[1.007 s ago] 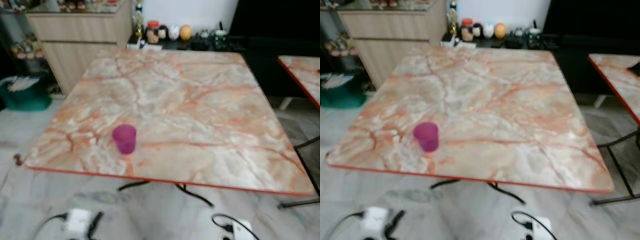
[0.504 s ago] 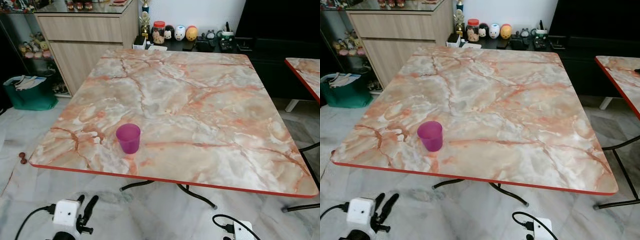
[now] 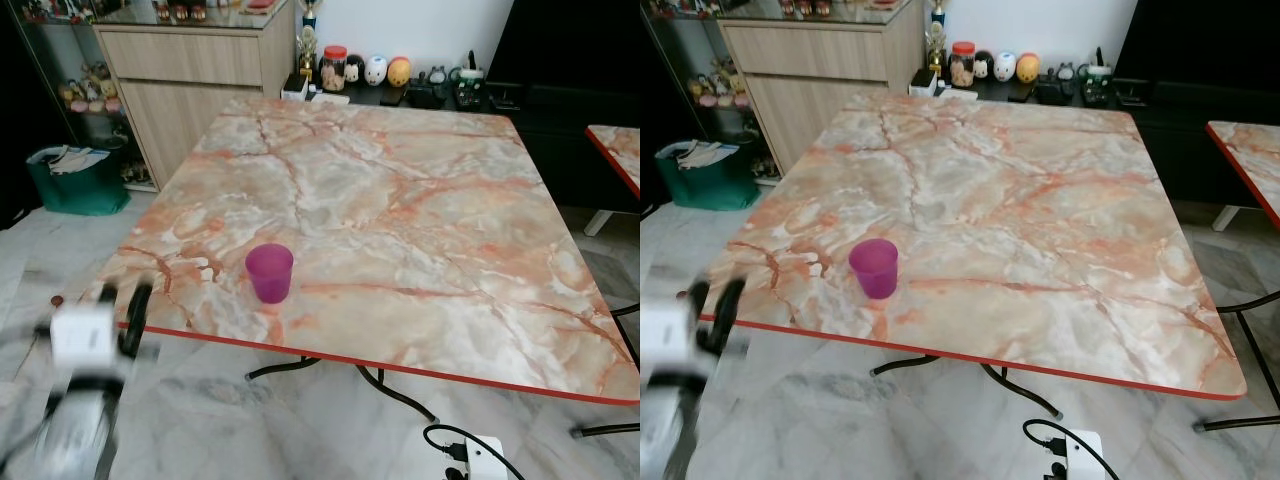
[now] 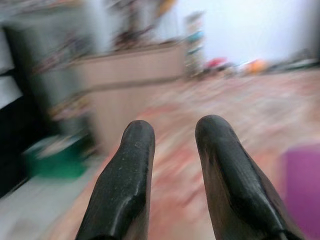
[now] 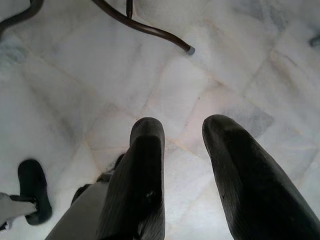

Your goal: Setting the table

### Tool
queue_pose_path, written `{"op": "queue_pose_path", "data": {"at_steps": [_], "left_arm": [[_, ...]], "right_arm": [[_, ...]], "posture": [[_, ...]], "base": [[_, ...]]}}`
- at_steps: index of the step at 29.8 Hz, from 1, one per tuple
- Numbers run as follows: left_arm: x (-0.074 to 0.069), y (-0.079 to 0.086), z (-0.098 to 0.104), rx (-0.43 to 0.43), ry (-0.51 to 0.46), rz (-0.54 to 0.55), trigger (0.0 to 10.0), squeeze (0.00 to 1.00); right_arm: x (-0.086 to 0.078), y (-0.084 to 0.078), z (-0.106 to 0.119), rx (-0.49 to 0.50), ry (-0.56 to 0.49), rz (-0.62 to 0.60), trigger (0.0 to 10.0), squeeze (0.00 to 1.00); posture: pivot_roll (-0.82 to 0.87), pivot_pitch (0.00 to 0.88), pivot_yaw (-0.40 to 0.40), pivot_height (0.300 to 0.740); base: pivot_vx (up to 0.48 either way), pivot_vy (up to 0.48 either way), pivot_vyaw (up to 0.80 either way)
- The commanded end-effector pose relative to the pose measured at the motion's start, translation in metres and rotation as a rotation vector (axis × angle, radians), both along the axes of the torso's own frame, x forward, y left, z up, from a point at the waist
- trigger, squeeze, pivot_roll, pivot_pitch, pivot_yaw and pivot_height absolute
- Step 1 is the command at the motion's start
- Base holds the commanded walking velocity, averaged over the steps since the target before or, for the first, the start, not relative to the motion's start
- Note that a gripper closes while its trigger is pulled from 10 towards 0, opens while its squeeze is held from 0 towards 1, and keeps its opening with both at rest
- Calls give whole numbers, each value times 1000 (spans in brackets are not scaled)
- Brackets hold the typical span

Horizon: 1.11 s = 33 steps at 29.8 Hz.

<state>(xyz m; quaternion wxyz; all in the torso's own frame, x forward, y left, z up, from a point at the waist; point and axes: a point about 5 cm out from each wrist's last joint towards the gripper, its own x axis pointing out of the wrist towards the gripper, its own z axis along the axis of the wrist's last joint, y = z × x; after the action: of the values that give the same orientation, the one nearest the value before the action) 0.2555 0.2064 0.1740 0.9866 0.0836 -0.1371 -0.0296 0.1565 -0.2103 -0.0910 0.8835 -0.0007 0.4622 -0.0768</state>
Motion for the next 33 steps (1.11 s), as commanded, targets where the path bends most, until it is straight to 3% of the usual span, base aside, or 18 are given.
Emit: {"op": "queue_pose_path", "data": {"at_steps": [1, 2, 3, 6, 12, 13, 15, 16, 21, 23, 25, 33], "left_arm": [[4, -12, -11, -32, 76, -62, 10000, 0], [15, -24, -8, -129, 94, -106, 10000, 0], [19, -29, -7, -159, 100, -125, 10000, 0], [34, -47, -10, -201, 144, -177, 10000, 0], [50, -55, -1, -249, 184, -151, 10000, 0], [55, -55, 4, -295, 187, -132, 10000, 533], [60, -54, 6, -324, 202, -107, 10000, 533], [62, -55, 7, -361, 211, -129, 10000, 1000], [65, -56, 10, -389, 242, -131, 10000, 1000], [67, -56, 6, -336, 308, -131, 10000, 1000], [67, -57, 3, -362, 340, -143, 10000, 1000], [71, -53, 3, -325, 377, -90, 10000, 984]], "right_arm": [[-4, -1, -1, -6, 14, -5, 10000, 0], [-4, -1, -2, -4, 13, -8, 10000, 0], [-4, 0, -2, -4, 13, -9, 10000, 0], [-4, 1, -2, -1, 10, -20, 10000, 0], [-4, 2, -2, -1, 11, -25, 10000, 0], [-4, 2, -2, 0, 13, -24, 10000, 0], [-4, 2, -2, 1, 14, -23, 10000, 0], [-4, 3, -2, 2, 14, -23, 10000, 0], [-4, 3, -2, 4, 12, -23, 10000, 0], [-4, 3, -2, 3, 13, -25, 10000, 0], [-5, 4, -3, 5, 20, -23, 10000, 0], [-6, 3, -3, 1, 30, -20, 10000, 0]], "posture": [[90, 0, -45, 740], [83, 0, -39, 740], [79, 0, -33, 740], [71, 0, -28, 740], [78, 0, -26, 740], [80, 0, -27, 740], [80, 0, -27, 740], [77, 0, -26, 740], [75, 0, -24, 740], [73, 0, -21, 740], [71, 0, -18, 740], [65, 0, -18, 740]], "base": [[0, 0, 0], [0, 0, 0], [0, 0, 0], [0, 0, 0], [0, 0, 0], [0, 0, 0], [0, 0, 0], [0, 0, 0], [0, 0, 0], [0, 0, 0], [0, 0, 0], [0, 0, 0]]}}
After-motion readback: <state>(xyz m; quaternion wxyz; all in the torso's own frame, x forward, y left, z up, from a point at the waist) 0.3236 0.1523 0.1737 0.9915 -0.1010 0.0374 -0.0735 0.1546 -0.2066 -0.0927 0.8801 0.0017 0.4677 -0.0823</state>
